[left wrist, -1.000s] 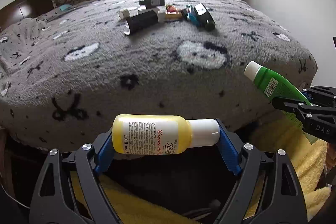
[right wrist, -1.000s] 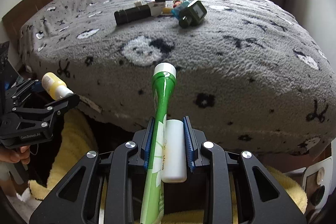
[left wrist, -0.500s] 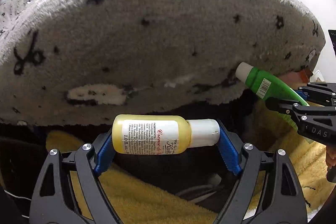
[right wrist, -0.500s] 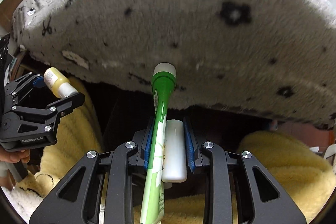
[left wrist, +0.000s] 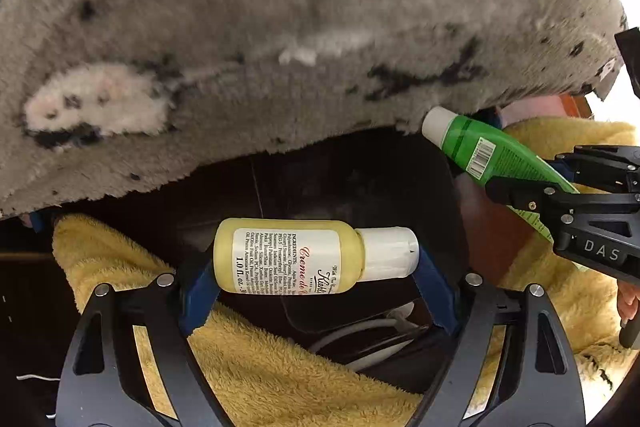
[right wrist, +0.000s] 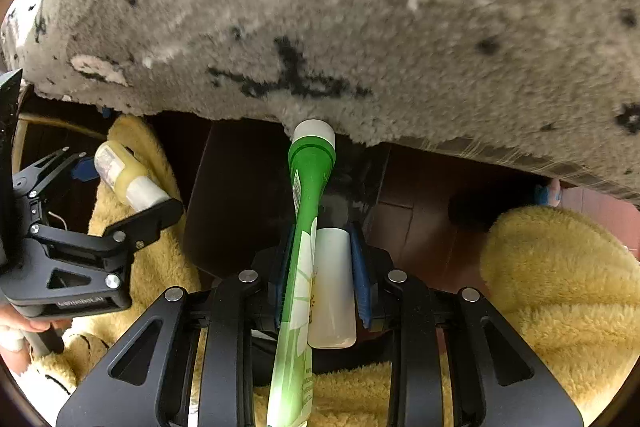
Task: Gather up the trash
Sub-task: 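Carry the green tube and yellow bottle down over the floor bin with both tools, then open both tools to drop the tube and bottle into the bin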
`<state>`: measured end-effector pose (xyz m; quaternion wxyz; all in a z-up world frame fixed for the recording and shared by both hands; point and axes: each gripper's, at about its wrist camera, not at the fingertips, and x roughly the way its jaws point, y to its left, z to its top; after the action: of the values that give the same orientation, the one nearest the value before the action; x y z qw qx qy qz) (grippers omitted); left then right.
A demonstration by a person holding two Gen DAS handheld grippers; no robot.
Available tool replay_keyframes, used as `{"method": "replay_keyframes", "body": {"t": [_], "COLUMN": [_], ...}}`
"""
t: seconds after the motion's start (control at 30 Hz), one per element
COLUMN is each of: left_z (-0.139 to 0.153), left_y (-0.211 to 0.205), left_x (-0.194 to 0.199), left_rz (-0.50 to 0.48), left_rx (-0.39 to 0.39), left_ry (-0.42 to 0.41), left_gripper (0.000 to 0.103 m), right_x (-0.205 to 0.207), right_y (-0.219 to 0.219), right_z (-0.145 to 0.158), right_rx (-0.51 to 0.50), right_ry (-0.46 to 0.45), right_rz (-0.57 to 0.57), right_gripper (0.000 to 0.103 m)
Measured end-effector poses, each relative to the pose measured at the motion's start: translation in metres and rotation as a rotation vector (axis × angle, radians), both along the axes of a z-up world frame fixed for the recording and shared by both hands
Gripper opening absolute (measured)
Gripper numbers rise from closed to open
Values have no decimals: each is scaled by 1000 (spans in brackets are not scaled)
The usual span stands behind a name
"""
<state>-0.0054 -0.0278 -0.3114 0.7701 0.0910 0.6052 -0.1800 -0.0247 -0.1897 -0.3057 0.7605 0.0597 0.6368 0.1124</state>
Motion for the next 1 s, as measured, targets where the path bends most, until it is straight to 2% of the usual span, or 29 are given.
{"method": "replay_keyframes", "body": {"t": [0.17, 0.43, 0.57, 0.6, 0.67, 0.8, 0.9, 1.0], "left_z": [-15, -35, -29, -28, -25, -10, 0, 13], "left_y": [-6, 5, 12, 12, 8, 15, 19, 22], "left_x": [1, -7, -4, -5, -4, -3, -3, -5], "left_rz": [-9, 31, 29, 27, 24, 31, 34, 36], "left_rx": [8, -31, -38, -36, -30, -25, -25, -31], "left_ry": [43, 67, 68, 67, 65, 31, 6, -20], "left_gripper": [81, 81, 80, 81, 85, 95, 95, 95], "right_x": [9, 21, 26, 27, 26, 26, 25, 23], "right_y": [3, 6, 14, 15, 15, 14, 11, 7], "right_z": [-8, -14, -9, -7, -3, 9, 18, 29], "right_rx": [18, 54, 38, 30, 25, 1, -6, -22], "right_ry": [15, 24, 18, 13, 1, -32, -59, -97], "right_rz": [-9, -54, -60, -62, -69, -84, -93, -106], "right_gripper": [28, 28, 31, 34, 51, 59, 64, 77]}}
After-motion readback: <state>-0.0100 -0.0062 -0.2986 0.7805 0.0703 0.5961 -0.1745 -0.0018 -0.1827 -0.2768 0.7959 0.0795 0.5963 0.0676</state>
